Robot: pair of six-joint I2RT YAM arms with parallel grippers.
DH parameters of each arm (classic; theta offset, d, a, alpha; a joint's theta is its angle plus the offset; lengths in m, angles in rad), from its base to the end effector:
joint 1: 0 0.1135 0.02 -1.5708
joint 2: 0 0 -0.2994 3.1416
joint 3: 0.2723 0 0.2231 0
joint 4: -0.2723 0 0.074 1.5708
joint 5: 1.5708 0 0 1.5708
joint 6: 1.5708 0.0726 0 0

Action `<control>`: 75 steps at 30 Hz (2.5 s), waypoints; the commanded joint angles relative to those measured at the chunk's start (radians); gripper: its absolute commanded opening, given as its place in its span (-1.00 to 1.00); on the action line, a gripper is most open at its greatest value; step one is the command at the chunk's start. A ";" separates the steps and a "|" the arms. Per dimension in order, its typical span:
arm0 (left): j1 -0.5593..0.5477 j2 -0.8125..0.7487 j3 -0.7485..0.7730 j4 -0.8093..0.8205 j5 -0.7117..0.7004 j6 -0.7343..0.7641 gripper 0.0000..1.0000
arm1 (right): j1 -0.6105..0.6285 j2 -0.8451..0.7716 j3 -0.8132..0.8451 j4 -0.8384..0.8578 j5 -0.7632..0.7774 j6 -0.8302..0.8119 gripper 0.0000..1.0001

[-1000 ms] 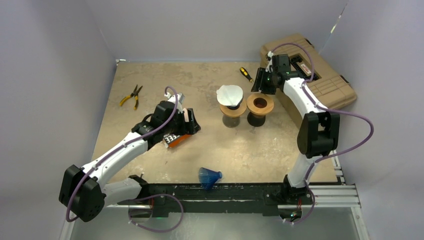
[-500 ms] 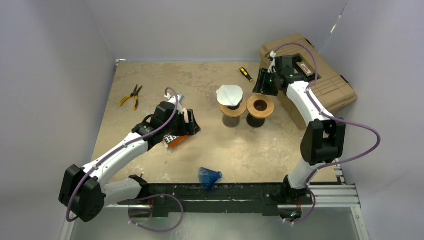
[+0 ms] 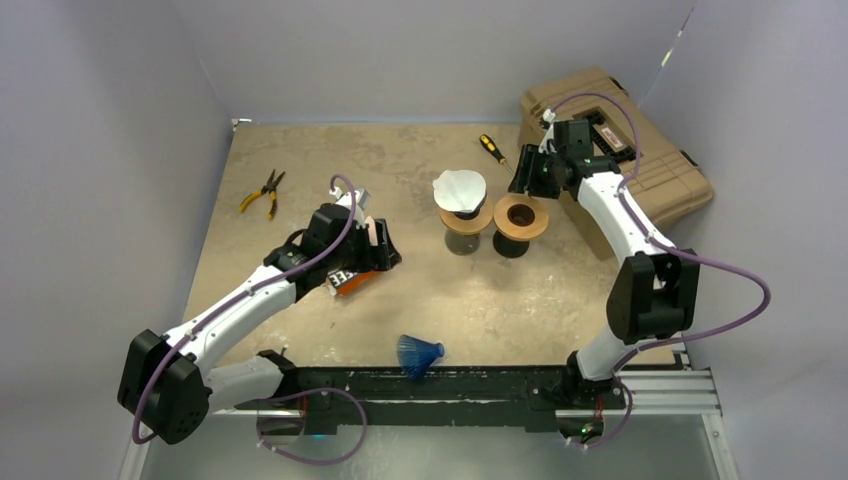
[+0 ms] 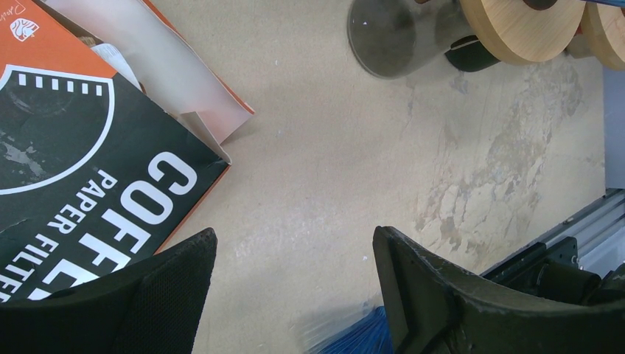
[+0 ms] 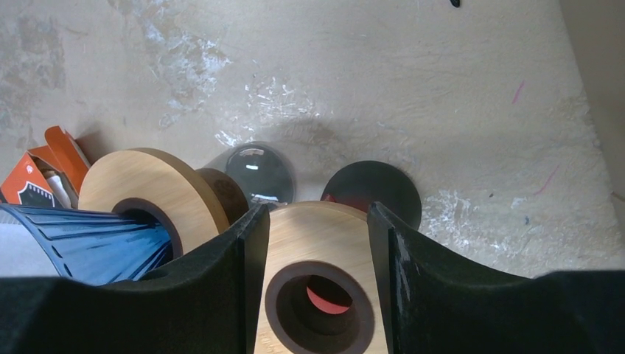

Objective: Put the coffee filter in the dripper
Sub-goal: Move the coffee server to the center of the board.

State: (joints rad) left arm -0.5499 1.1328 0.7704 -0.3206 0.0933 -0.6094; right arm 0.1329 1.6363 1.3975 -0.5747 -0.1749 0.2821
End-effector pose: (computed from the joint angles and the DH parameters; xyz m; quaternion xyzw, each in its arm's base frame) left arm 0.1914 -0.1253 0.2722 -0.0068 0.9023 -0.2702 0.3359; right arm 0.3576 0.0606 0.3140 0.0368 0.9254 0.1553 0.3436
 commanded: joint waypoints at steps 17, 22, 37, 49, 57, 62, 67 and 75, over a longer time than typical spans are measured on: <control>0.005 -0.045 -0.014 0.045 0.019 -0.021 0.54 | 0.009 -0.138 -0.068 -0.011 -0.035 -0.009 0.08; 0.005 -0.048 -0.017 0.041 0.019 -0.022 0.54 | 0.009 -0.117 -0.024 0.004 -0.006 -0.005 0.10; 0.006 -0.048 -0.019 0.038 0.012 -0.023 0.53 | 0.032 0.072 0.154 -0.020 0.019 -0.031 0.12; 0.005 -0.053 -0.040 0.045 0.014 -0.027 0.53 | 0.095 0.133 0.157 -0.064 0.064 -0.057 0.12; 0.005 -0.022 -0.030 0.060 0.029 -0.027 0.53 | 0.110 0.062 0.098 -0.067 0.078 -0.041 0.12; 0.005 -0.015 -0.024 0.075 0.036 -0.031 0.52 | 0.115 0.030 0.073 -0.079 0.084 -0.039 0.12; 0.005 -0.018 -0.023 0.082 0.048 -0.042 0.52 | 0.120 0.002 0.038 -0.080 0.084 -0.035 0.12; 0.005 -0.057 -0.006 0.084 0.065 -0.061 0.52 | 0.123 -0.041 -0.024 -0.081 0.085 -0.031 0.12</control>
State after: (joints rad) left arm -0.5499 1.1126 0.7357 -0.2745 0.1375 -0.6518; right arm 0.2489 1.6440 1.4036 -0.6392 -0.0959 0.2462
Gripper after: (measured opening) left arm 0.760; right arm 0.561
